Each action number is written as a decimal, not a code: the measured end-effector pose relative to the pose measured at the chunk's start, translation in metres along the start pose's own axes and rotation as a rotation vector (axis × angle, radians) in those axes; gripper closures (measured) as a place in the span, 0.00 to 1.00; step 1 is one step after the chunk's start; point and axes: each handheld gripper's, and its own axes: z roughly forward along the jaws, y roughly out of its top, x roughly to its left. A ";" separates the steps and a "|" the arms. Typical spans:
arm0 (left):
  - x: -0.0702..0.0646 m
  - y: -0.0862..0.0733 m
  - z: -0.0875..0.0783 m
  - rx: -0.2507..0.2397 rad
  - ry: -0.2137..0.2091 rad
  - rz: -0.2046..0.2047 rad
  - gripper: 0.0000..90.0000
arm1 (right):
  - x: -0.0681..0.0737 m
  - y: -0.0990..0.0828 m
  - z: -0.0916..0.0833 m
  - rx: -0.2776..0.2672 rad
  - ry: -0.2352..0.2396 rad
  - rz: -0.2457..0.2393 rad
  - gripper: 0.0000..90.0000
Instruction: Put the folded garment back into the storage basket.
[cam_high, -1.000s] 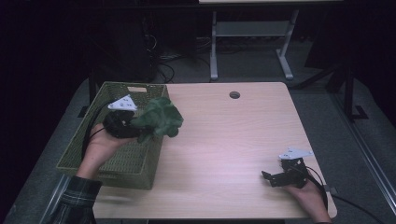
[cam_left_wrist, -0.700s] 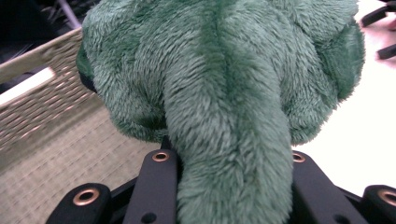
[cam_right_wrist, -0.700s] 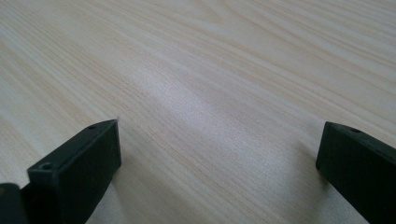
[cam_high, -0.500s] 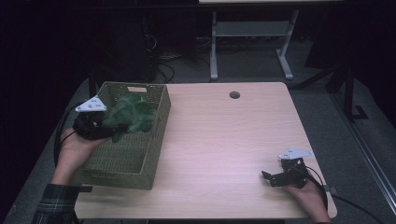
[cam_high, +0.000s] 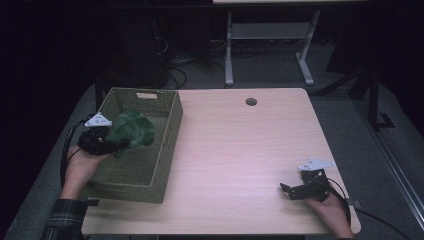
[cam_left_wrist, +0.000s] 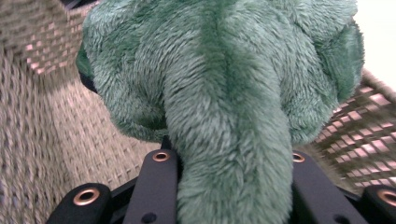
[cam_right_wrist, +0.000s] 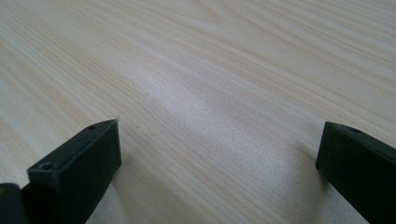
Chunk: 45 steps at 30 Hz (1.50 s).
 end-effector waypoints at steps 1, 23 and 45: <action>0.001 -0.001 0.003 0.009 0.001 -0.007 0.77 | 0.000 0.000 0.000 0.000 0.000 0.000 0.00; 0.008 -0.010 0.057 0.195 -0.050 0.017 0.72 | 0.000 0.000 0.000 0.000 0.000 0.000 0.00; 0.010 -0.009 0.050 0.103 -0.053 0.003 0.15 | 0.000 0.000 0.000 0.000 0.000 0.000 0.00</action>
